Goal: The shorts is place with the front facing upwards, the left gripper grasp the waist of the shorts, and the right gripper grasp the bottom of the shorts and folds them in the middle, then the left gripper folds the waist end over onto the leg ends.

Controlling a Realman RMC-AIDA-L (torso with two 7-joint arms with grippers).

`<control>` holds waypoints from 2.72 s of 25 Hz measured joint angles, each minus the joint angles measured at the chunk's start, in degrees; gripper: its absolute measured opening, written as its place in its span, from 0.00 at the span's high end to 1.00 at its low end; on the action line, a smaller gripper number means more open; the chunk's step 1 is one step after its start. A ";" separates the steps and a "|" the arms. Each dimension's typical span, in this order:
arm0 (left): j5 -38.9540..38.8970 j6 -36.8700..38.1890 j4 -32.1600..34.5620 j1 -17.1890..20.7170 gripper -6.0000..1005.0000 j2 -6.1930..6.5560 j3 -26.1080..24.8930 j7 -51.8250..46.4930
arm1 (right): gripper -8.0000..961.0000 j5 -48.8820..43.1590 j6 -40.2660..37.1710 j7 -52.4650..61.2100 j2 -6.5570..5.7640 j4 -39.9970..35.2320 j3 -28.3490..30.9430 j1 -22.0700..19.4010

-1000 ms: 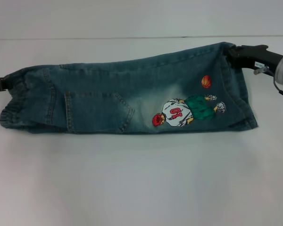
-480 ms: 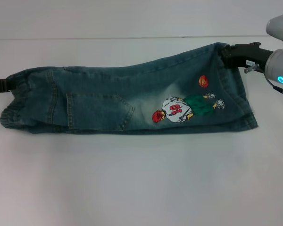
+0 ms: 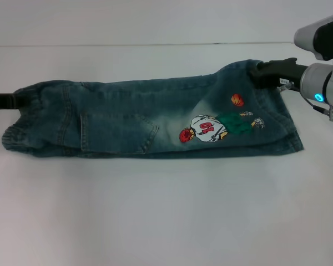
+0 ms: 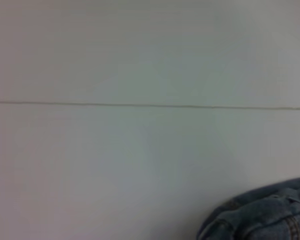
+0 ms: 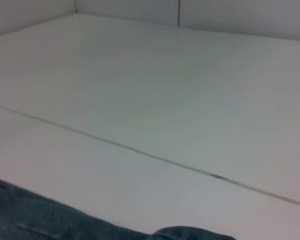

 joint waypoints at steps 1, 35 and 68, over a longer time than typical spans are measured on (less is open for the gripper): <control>0.16 -0.14 0.00 0.00 0.93 0.00 0.59 -0.14 | 0.84 0.03 0.50 0.20 0.01 0.00 -0.59 0.05; -17.70 28.00 3.23 3.08 0.09 4.46 -9.58 7.18 | 0.06 13.10 -37.79 13.28 -6.45 -4.64 0.10 -9.84; 15.88 18.38 5.43 -0.89 0.13 3.30 2.95 6.51 | 0.07 -9.91 -66.63 13.79 -8.10 -8.71 -0.74 -10.94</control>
